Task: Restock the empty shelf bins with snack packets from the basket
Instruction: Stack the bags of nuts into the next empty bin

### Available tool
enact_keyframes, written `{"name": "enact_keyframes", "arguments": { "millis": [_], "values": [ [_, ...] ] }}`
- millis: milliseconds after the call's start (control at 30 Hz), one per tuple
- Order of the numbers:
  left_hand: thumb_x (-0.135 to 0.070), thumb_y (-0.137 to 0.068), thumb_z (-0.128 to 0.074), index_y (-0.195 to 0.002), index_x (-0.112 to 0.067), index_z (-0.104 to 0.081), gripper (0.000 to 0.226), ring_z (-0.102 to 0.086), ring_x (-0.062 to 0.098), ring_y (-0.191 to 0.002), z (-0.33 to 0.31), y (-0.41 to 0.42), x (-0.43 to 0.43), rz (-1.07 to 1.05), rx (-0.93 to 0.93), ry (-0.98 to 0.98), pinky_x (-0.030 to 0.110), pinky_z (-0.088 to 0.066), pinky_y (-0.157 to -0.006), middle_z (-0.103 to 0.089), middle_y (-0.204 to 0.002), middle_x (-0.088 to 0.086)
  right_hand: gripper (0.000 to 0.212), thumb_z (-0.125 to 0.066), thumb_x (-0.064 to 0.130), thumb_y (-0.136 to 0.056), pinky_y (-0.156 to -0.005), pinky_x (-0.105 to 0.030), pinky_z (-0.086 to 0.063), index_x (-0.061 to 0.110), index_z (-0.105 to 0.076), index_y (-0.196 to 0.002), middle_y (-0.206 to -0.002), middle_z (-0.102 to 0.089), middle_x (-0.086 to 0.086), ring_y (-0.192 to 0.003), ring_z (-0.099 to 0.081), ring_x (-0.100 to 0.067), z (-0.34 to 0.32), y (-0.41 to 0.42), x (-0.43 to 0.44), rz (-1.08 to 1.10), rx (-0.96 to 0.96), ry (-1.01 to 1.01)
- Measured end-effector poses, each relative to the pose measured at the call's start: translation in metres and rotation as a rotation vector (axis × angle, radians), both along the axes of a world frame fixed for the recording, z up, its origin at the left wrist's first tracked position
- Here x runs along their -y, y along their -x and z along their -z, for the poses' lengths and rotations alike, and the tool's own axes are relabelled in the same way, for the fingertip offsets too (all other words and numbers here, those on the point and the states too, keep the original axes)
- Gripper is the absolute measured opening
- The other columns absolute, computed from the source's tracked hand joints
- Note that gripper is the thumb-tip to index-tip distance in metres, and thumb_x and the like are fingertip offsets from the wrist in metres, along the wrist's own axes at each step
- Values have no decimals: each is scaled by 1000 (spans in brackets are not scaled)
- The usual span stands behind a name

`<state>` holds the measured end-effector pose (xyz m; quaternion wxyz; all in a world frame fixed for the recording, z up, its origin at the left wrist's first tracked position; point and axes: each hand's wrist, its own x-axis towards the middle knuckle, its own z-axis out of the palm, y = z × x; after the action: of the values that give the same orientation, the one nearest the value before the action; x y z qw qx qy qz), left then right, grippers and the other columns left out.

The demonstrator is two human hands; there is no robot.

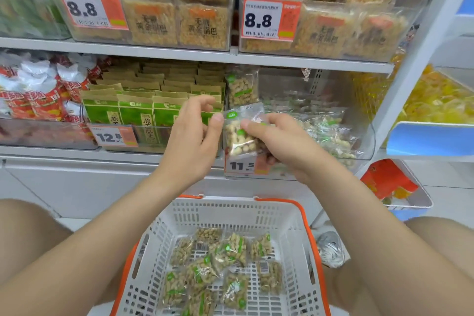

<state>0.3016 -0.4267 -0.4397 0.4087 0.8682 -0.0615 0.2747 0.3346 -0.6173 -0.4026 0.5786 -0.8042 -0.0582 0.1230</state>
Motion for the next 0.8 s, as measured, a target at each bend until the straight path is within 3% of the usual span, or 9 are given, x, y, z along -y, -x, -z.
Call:
{"name": "enact_keyframes", "arguments": {
  "millis": [133,267,333,433,500,567,700,800],
  "values": [
    [-19,-103,-55,-139,-17,-53,37,-58,7,-100,-14,-15,2,101,-51,-255,36,-51,-93,-55,-130,-2,41,-57,48,-103,-49,-29,-36,14,-54,-80,-61,-50,-4,-56,-51,-22,-7,-31,3,210,46,1],
    [-24,-104,-52,-133,-16,-62,32,-58,20,-121,-23,-36,0,122,-72,-598,42,-49,-102,-63,-130,1,42,-49,48,-104,-59,-34,-38,18,-44,-75,-70,-50,-5,-61,-46,-22,-2,-64,3,342,102,14],
    [-32,-103,-49,-131,-18,-63,34,-53,24,-129,-25,-46,-3,102,-161,-796,47,-45,-105,-61,-136,3,34,-50,53,-99,-74,-41,-48,22,-44,-86,-84,-48,0,-71,-46,-21,2,-80,0,367,118,7],
    [-40,-103,-48,-129,-18,-66,39,-29,25,-150,-22,-51,-5,105,-280,-990,51,-30,-116,-39,-161,4,34,-55,40,-103,-94,-42,-48,17,-50,-127,-116,-48,-1,-102,-50,-25,8,-97,-5,393,146,-13],
    [-41,-105,-45,-128,-18,-66,38,-20,26,-153,-15,-48,-6,102,-298,-987,52,-27,-116,-28,-168,3,38,-60,28,-104,-98,-40,-48,17,-50,-140,-124,-52,3,-114,-54,-22,12,-103,-10,413,211,9],
    [-40,-105,-43,-131,-19,-63,39,-20,29,-151,-12,-46,-5,103,-337,-949,55,-29,-115,-20,-171,3,34,-64,23,-102,-101,-45,-51,19,-54,-134,-123,-60,2,-117,-58,-25,20,-109,-16,440,278,44],
    [-38,-104,-44,-126,-17,-64,36,-33,34,-146,-12,-48,-5,124,-367,-944,55,-38,-110,-17,-171,4,32,-60,16,-103,-103,-48,-51,17,-52,-135,-125,-66,-2,-122,-57,-28,27,-118,-28,468,339,100],
    [-39,-104,-45,-122,-15,-65,36,-47,35,-138,-12,-49,-8,170,-381,-903,54,-44,-107,-15,-171,3,28,-56,14,-106,-90,-38,-46,11,-52,-133,-126,-66,-11,-123,-57,-32,35,-124,-33,395,415,215]
  ]
}}
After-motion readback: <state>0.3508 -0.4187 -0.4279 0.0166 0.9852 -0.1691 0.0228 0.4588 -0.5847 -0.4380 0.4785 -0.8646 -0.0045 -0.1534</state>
